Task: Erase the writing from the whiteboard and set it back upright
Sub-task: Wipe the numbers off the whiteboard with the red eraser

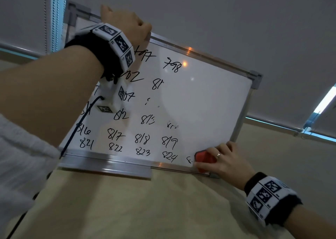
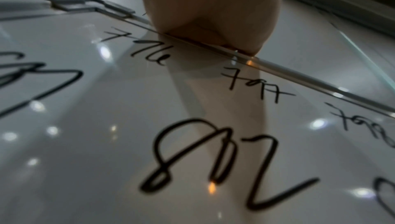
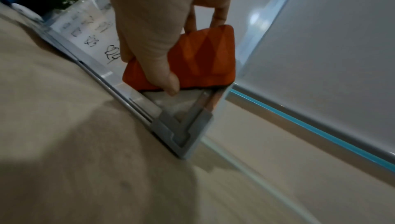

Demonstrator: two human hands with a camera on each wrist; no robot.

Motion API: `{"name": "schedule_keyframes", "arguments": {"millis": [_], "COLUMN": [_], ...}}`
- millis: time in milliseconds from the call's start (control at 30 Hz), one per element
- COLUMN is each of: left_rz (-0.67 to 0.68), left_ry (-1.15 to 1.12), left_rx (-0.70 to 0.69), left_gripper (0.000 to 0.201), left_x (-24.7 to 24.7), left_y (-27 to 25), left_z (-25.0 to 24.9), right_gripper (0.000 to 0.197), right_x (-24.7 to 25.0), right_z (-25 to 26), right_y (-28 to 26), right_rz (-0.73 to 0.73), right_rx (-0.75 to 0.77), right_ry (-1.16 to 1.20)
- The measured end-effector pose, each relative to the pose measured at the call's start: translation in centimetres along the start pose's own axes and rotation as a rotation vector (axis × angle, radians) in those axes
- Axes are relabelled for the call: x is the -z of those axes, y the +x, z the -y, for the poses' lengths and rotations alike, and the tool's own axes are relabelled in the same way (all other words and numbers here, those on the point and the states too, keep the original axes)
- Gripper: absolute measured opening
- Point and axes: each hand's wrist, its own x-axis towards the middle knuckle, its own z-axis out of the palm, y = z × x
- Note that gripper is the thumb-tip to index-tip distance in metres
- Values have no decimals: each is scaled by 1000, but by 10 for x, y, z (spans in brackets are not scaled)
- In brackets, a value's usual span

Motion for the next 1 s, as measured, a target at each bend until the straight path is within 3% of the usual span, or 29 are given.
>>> {"name": "schedule_keyframes", "arguments": {"millis": [67, 233, 367, 467, 533, 633, 700, 733, 866, 1000], "left_rz": [-3, -21, -18, -24, -24, -30, -33, -33, -24, -38], "left_ry": [-16, -32, -15, -2, -9, -1, -6, -11, -15, -10], "left_rx": [5, -2, -12, -8, -6, 4, 7, 7, -5, -5], "left_gripper": [43, 45, 50, 51, 51, 51, 52, 52, 52, 52], "left_x": [0, 0, -2, -3, -4, -4, -6, -6, -3, -3], "left_y": [0, 2, 5, 6, 7, 7, 9, 9, 9, 8], "left_z": [-1, 1, 5, 8, 8, 5, 5, 5, 8, 8], "right_gripper": [42, 38, 45, 74, 77, 64, 30, 24, 33, 36], "right_x": [6, 8, 11, 11, 9, 10, 12, 13, 10, 8], "right_z": [5, 22, 10, -4, -7, 1, 15, 23, 31, 5], "right_y": [14, 31, 22, 7, -1, 3, 21, 32, 51, 10], "right_rz": [-50, -92, -66, 70, 71, 36, -66, -110, -139, -90], "right_rx": [-6, -90, -45, -11, -34, -54, -99, -130, -96, -58], "right_ry": [26, 57, 66, 70, 52, 67, 88, 112, 100, 59]}}
